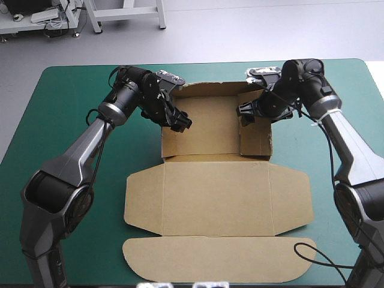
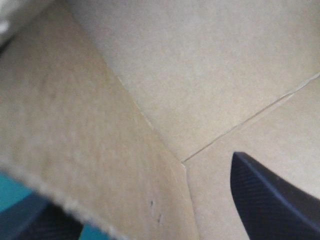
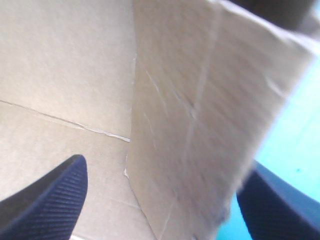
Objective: Fold the box
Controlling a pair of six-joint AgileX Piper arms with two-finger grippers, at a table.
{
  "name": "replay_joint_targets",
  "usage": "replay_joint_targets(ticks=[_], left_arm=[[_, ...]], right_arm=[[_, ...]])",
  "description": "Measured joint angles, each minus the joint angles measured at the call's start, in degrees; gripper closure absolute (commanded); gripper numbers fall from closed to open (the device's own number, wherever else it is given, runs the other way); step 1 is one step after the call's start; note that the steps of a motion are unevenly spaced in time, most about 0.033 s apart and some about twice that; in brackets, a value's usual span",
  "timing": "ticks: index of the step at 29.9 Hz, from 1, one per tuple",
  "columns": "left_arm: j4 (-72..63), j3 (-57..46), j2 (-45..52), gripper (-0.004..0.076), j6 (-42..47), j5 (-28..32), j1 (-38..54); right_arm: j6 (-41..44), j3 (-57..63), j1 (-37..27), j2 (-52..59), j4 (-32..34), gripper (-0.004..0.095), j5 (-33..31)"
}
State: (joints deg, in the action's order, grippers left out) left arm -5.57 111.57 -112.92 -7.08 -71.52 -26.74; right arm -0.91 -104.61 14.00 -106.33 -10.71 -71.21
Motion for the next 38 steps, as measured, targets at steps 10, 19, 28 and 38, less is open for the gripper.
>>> replay_joint_targets(ticks=[10,19,28,38], left_arm=[[3.4,0.0,2.2,0.0175,-0.2,0.1,0.0],[6.4,0.0,13.5,0.0333,-0.2,-0.2,0.0],[3.7,-5.3,33.0,0.0731,-4.2,-0.3,0.0],[6.3,-33.1,50.9,0.0731,-4.0,-0.3,0.0]], right_arm=[[-1.6,-0.1,-1.5,2.4,-2.4,0.0165,0.0],[-2.7,-0.1,-1.7,7.6,1.9,0.0165,-0.1],[-3.8,-0.2,-2.0,9.9,4.6,0.0166,-0.2],[-4.2,-0.2,-2.0,1.5,4.6,0.0165,0.6]])
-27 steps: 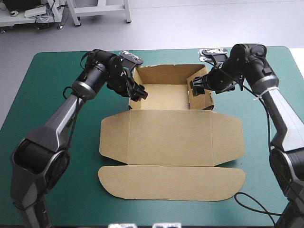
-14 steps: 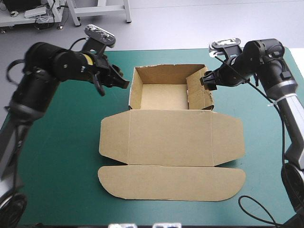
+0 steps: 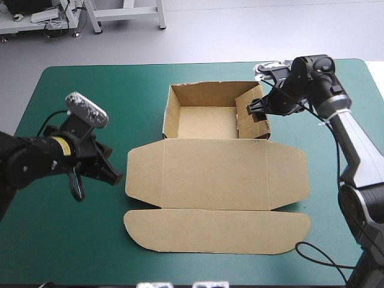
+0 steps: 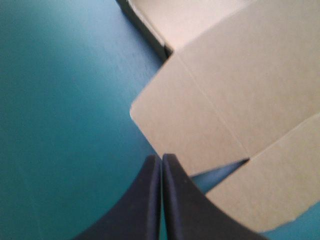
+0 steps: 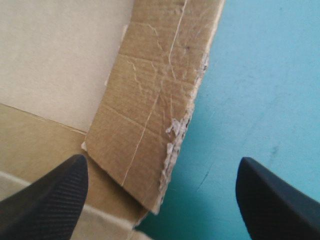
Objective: Fold the box
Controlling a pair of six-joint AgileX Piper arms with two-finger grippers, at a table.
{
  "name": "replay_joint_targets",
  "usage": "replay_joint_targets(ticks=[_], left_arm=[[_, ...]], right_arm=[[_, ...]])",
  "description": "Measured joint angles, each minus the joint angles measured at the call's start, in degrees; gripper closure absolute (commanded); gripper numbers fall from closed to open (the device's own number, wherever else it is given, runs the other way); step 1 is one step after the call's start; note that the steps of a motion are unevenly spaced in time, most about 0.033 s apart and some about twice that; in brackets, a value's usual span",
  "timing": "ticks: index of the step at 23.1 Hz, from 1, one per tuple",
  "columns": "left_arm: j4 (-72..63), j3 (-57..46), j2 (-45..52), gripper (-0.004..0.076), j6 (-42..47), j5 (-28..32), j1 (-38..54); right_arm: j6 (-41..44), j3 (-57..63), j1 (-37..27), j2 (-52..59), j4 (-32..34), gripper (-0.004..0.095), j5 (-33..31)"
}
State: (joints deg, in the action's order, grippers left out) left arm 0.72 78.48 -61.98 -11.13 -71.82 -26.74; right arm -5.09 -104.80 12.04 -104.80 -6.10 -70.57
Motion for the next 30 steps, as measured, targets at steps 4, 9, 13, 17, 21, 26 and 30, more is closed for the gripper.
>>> replay_joint_targets(ticks=[4,9,13,17,21,26,30], left_arm=[[1.3,-13.1,5.2,0.0731,3.2,0.0,0.0],[0.8,-26.9,10.4,0.0731,6.5,0.0,0.0],[-1.3,-36.8,14.9,0.0732,7.1,0.1,0.0],[-1.6,-38.3,17.1,0.0732,7.3,0.3,0.0],[-1.6,-38.3,18.0,0.0732,7.3,0.4,0.0],[-1.8,-38.3,18.1,0.0732,7.3,0.4,0.0],[-1.8,-38.3,18.1,0.0732,7.3,0.4,0.0]], right_arm=[[-0.1,0.0,0.0,-5.5,0.0,0.0168,0.9],[-0.1,0.0,0.0,-9.4,-0.2,0.0347,5.1],[-0.1,0.0,0.0,-10.9,-0.4,0.0848,6.1],[-0.2,0.0,0.0,-11.0,-0.2,0.0926,6.8],[-0.4,-1.8,-1.3,-11.0,2.7,0.0926,4.2],[-1.7,-8.4,-12.5,-11.0,3.7,0.0926,-0.3],[-2.0,-9.6,-21.5,-11.0,3.9,0.0926,-0.3]])
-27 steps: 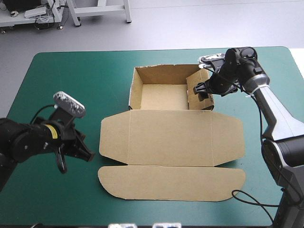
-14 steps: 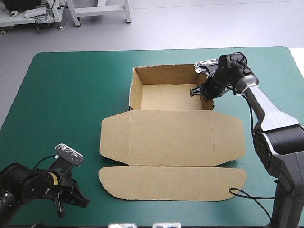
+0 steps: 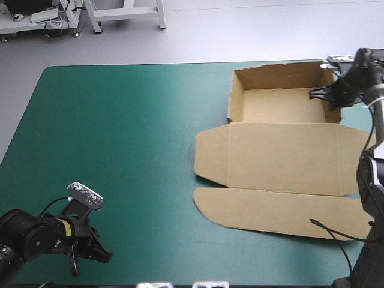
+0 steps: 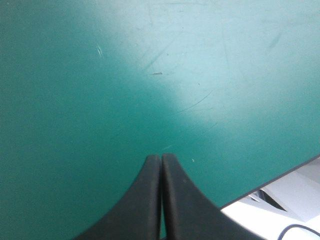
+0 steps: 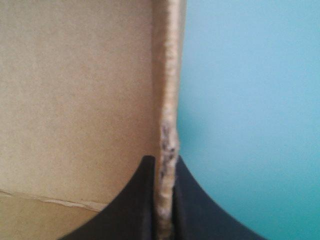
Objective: Fold the box
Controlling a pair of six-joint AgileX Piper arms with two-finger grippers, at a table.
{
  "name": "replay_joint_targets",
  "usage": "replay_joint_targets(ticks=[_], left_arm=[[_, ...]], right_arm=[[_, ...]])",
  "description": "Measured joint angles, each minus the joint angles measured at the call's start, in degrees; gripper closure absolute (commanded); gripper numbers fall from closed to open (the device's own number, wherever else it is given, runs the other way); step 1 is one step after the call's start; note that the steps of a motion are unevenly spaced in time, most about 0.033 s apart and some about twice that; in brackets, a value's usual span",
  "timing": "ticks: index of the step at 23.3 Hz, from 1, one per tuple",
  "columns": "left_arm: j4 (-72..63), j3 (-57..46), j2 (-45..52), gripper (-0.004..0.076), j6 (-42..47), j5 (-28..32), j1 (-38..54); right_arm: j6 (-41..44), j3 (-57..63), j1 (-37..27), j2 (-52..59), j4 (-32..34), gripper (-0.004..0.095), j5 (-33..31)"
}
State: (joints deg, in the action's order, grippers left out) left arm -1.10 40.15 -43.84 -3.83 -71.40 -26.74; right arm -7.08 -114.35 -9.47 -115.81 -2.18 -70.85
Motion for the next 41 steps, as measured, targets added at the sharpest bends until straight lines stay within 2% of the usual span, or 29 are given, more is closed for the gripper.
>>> replay_joint_targets(ticks=[2,7,13,16,17,20,22,23,26,28,30,31,32,33,36,38,41], left_arm=[[-0.1,0.0,0.0,0.0732,0.0,0.1,0.0],[-0.2,0.0,0.0,0.0732,0.0,1.7,0.0],[0.2,0.0,0.0,0.0732,0.0,3.5,0.0],[0.4,0.0,0.0,0.0732,0.0,3.8,0.0],[0.5,0.0,0.0,0.0732,0.0,3.9,0.0],[0.7,0.0,0.0,0.0732,0.0,3.9,0.0],[1.5,0.0,0.0,0.0732,0.0,3.9,0.0],[2.2,0.0,0.0,0.0732,0.0,3.9,0.0],[2.6,0.0,0.0,0.0732,0.0,3.9,0.0],[2.6,0.0,0.0,0.0732,0.0,3.9,0.0],[2.6,0.0,0.0,0.0732,0.0,3.9,0.0],[2.6,0.0,0.0,0.0732,0.0,3.9,0.0],[2.6,0.0,0.0,0.0732,0.0,3.9,0.0],[2.6,0.0,0.0,0.0732,0.0,3.9,0.0],[2.6,0.0,0.0,0.0732,0.0,3.9,0.0],[2.6,0.0,0.0,0.0732,0.0,3.9,0.0],[2.2,0.0,0.0,0.0732,0.0,3.9,0.0]], right_arm=[[0.0,0.0,-6.7,-0.1,-0.8,0.0926,-0.1],[-0.8,0.0,-17.7,-0.1,-4.0,0.0925,-0.3],[-0.9,0.0,-22.2,-0.1,-6.2,0.0903,-0.4],[-1.9,0.0,-22.3,-0.1,-6.6,0.0777,-0.4],[-2.6,0.0,-22.3,-0.1,-6.8,0.068,-0.4],[-4.5,0.0,-22.3,-0.1,-7.8,0.0256,-0.4],[-5.2,0.0,-22.3,-0.1,-7.6,0.0099,-0.4],[-5.1,0.0,-22.3,-0.1,-6.9,0.0087,-0.4],[-3.7,-1.7,-22.3,-0.1,-4.3,0.0126,-0.4],[-2.5,-4.7,-22.3,0.9,-6.6,0.0234,-0.4],[-4.2,-6.6,-22.3,3.8,-12.5,0.0451,-0.4],[-5.4,-6.9,-22.3,5.3,-15.2,0.0632,-0.4],[-7.3,-7.2,-22.3,8.1,-20.5,0.0735,-0.6],[-8.0,-7.3,-22.3,9.5,-23.6,0.0931,-0.7],[-10.9,-7.5,-22.2,15.0,-38.1,0.0926,-0.7],[-12.2,-7.5,-21.3,16.8,-40.9,0.0926,-0.7],[-13.2,-7.5,-18.4,19.0,-41.7,0.0925,-0.7]])
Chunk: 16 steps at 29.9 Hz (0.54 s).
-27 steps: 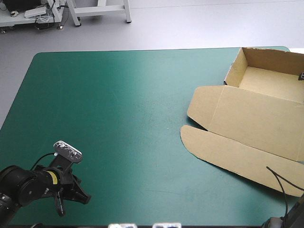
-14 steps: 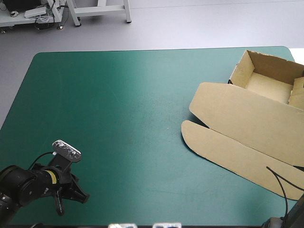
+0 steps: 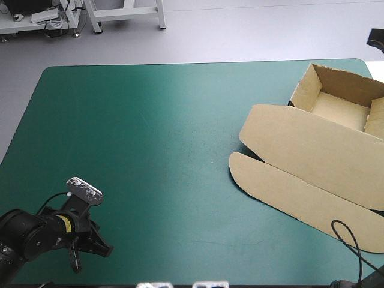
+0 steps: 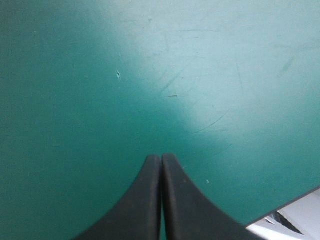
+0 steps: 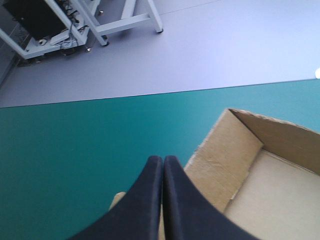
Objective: Fold the box
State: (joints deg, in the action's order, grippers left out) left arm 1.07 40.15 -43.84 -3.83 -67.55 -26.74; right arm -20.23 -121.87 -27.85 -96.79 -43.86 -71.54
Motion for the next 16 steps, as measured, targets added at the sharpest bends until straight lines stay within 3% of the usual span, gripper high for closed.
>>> replay_joint_targets(ticks=[7,12,16], left_arm=[[-4.0,0.0,0.0,0.0733,0.0,0.0,0.0],[-5.5,0.0,0.0,0.0733,-0.4,0.0,0.0],[-6.6,0.0,0.0,0.0733,-0.5,0.5,0.0]], right_arm=[[-0.9,2.5,14.9,5.8,6.1,0.0926,0.0],[-2.8,11.8,28.1,13.3,14.8,0.0926,-0.1],[-3.1,23.7,34.8,20.7,19.7,0.0924,-0.1]])
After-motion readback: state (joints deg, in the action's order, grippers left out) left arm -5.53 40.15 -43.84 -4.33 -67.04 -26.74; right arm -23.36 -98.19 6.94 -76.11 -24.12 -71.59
